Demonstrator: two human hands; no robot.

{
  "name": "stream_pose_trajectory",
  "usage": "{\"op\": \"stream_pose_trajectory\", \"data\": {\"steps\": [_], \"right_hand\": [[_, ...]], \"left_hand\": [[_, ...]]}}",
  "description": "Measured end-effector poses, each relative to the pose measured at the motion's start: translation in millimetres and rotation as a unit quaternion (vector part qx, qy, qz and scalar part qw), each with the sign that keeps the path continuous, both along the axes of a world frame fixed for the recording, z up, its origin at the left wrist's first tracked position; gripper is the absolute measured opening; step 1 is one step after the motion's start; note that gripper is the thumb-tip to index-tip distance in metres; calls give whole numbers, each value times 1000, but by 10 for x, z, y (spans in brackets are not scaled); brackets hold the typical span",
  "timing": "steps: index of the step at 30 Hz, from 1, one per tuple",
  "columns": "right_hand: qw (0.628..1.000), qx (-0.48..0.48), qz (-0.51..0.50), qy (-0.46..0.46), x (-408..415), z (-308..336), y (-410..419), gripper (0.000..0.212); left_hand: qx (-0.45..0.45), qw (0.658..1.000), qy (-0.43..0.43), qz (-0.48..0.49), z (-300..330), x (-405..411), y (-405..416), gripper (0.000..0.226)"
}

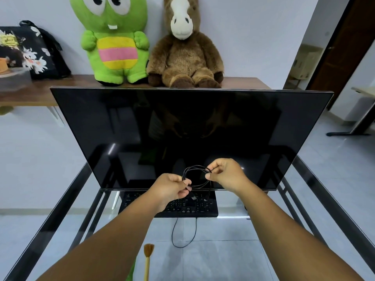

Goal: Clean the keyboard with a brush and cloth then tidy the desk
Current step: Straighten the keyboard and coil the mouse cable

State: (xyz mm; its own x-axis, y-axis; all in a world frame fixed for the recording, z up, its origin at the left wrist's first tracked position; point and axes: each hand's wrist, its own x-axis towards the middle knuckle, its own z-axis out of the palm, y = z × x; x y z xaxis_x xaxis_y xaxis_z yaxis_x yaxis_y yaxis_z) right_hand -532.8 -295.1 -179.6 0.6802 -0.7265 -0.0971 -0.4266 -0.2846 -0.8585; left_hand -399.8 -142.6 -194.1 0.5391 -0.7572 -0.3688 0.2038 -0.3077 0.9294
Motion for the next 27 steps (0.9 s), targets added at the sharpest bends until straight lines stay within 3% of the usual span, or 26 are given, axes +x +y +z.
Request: {"op": "stream_pose_trajectory", "data": {"steps": [15, 21, 27], "right_hand": [[991, 122, 24, -52, -23, -4, -51, 12], [985, 160, 17, -67, -41, -70, -62, 10], [975, 201, 5, -91, -92, -192, -93, 10]], "left_hand": [[43, 996, 57, 47, -30, -61, -88, 17], [28, 976, 209, 50, -116, -119, -123, 20], [3, 950, 300, 85, -204, -176, -216, 23]]}}
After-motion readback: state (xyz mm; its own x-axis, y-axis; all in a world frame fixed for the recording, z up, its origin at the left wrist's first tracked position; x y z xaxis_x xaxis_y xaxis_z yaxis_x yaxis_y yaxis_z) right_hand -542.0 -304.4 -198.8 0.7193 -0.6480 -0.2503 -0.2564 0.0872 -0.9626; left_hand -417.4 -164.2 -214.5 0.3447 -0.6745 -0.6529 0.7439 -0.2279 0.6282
